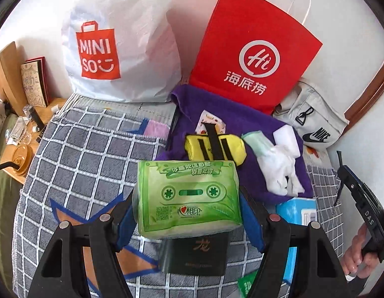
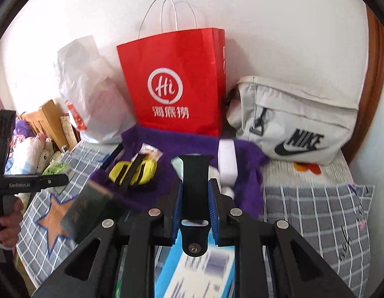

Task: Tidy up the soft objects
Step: 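Carry the tissue pack with the left tool while the right tool carries the strap to the towel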

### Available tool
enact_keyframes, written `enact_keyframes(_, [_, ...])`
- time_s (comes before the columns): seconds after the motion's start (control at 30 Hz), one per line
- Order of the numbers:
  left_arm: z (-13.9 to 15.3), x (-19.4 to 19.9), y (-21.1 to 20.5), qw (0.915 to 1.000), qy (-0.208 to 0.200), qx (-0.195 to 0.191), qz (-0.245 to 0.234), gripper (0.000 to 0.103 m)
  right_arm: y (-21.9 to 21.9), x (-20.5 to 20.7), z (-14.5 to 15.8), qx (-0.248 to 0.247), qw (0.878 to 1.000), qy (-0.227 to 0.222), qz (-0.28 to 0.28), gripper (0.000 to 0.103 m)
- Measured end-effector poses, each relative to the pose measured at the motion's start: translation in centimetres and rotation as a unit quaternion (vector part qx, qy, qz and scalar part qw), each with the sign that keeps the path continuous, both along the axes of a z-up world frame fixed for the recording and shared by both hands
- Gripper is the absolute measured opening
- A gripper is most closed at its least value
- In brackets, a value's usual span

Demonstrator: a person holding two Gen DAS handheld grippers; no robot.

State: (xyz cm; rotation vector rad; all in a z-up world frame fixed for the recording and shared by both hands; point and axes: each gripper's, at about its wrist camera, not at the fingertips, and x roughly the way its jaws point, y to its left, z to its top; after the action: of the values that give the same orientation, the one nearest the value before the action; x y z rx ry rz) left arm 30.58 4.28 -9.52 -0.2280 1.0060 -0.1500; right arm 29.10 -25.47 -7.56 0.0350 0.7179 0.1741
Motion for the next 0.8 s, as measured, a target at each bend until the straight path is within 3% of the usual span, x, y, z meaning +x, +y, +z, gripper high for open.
enact_keyframes(0.5, [0.2, 4.2, -0.4, 0.9995, 0.007, 0.027, 0.012, 0.072, 0.1, 7.2, -0.3, 0.018, 1.0, -0.017, 0.017, 0.021])
enact_keyframes(0.8, [-1.5, 7.5, -3.1, 0.9992, 0.021, 0.032, -0.005, 0.072, -1.7, 9.6, -4.6, 0.023, 0.997, 0.051, 0.046, 0.021])
